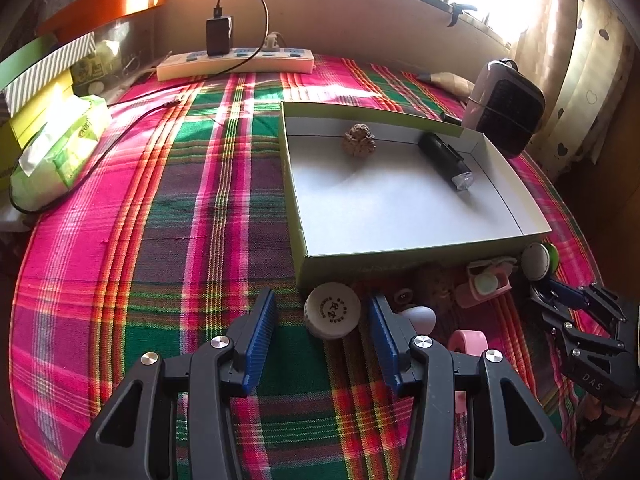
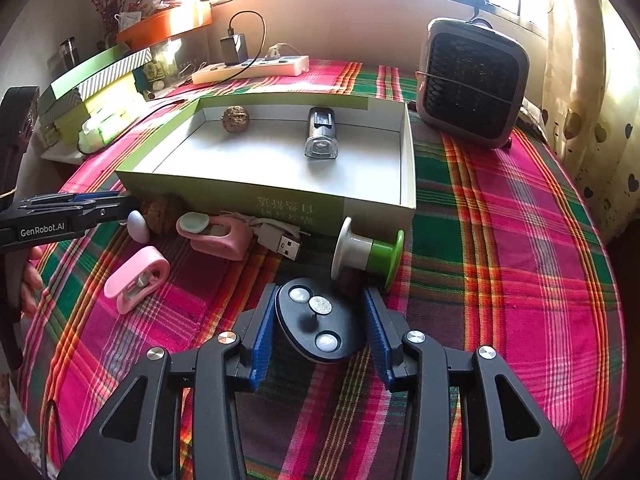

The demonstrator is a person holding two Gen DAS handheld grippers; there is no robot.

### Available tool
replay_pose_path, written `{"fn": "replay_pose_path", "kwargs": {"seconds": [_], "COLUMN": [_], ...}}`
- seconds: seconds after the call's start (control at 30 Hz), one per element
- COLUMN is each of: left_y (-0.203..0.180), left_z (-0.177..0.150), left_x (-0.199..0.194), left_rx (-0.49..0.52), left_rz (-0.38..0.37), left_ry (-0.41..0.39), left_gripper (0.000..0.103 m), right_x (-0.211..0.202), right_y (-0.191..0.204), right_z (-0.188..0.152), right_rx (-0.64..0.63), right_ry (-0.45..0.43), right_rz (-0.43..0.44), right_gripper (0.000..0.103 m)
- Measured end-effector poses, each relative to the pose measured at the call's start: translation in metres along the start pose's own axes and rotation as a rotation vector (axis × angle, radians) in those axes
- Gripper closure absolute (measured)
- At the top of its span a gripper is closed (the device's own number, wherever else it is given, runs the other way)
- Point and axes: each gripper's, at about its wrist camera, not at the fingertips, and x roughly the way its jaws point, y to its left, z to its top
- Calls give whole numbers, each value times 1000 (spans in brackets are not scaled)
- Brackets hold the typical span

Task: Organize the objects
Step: 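Close right tool on the black dotted disc while left tool grasps the white jar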

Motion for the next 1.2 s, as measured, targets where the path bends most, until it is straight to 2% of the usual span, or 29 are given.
{"fn": "replay_pose_path", "kwargs": {"seconds": [0.13, 0.6, 1.2], "left_y": [0, 6, 6], "left_z": [0, -1, -4], "left_x": [0, -2, -5], "left_rx": [-4, -30, -34], "left_rz": [6, 13, 13], "left_ry": [0, -11, -16], "left_gripper": [59, 76, 77], "right_x": [-1, -3, -7], "right_y": [1, 1, 1], "right_z": [-1, -2, -1], "right_rx": [-2, 7, 13], "right_ry": [-2, -10, -22], "right_rz": [8, 19, 25], "right_gripper": [61, 61, 61]}}
